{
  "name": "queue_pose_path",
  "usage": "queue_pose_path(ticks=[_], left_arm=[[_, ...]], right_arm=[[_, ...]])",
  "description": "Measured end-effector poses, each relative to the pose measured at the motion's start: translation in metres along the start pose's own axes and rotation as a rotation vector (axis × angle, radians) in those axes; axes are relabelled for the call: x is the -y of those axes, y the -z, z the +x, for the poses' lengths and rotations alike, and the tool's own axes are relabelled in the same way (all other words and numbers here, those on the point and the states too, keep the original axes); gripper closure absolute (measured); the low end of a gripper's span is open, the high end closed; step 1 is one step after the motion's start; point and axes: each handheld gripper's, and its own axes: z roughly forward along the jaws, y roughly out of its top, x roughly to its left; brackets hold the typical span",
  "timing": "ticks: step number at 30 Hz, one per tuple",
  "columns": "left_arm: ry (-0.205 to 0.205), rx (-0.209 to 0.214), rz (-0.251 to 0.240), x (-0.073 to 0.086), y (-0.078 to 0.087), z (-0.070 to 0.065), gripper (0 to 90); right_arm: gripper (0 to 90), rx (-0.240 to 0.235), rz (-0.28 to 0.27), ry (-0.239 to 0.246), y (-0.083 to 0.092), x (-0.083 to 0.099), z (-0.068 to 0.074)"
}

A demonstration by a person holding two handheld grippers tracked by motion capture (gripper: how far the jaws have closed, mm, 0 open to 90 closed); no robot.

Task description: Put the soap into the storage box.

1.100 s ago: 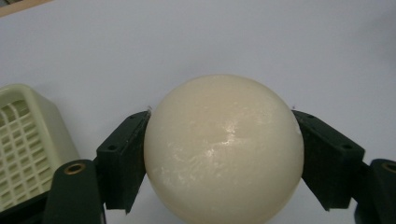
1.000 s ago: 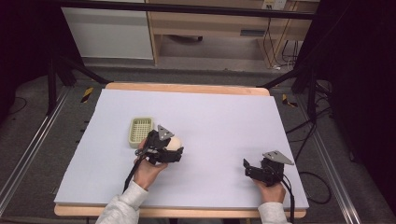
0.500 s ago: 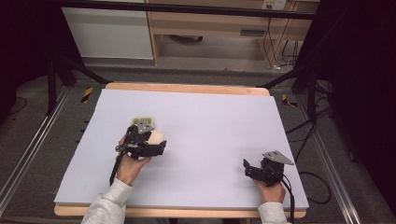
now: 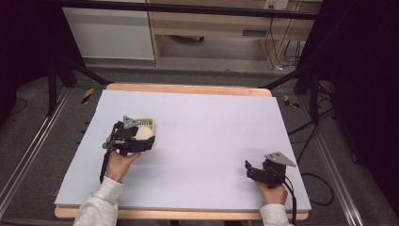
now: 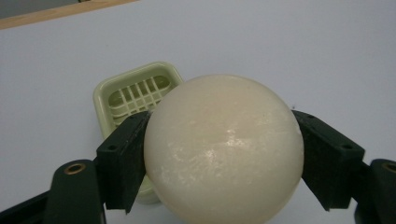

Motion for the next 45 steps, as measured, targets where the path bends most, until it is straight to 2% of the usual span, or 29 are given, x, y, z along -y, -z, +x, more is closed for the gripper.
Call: queue_pose_path(ticks=[1,11,23,34,45], left_arm=[[0.014,-0.005,-0.003,0.000,-0.001,0.003,24.3],[0.016,-0.025,0.021,-0.003,-0.010,0.014,24.3],[0.043,-0.034,0.036,-0.010,-0.024,0.029,24.3],[0.029,-0.041,0.063,-0.010,-0.042,0.035,24.3],[0.034,-0.046,0.070,-0.010,-0.050,0.042,24.3]], right_arm=[[9.0,-0.001,-0.001,-0.001,0.000,0.000,0.000],[9.0,0.005,0.001,0.004,-0.001,0.000,0.000],[9.1,0.005,0.002,0.003,-0.001,0.000,0.000],[9.1,0.003,0.001,0.001,-0.001,0.001,0.000],[9.1,0.007,-0.004,-0.002,-0.001,0.001,0.000]])
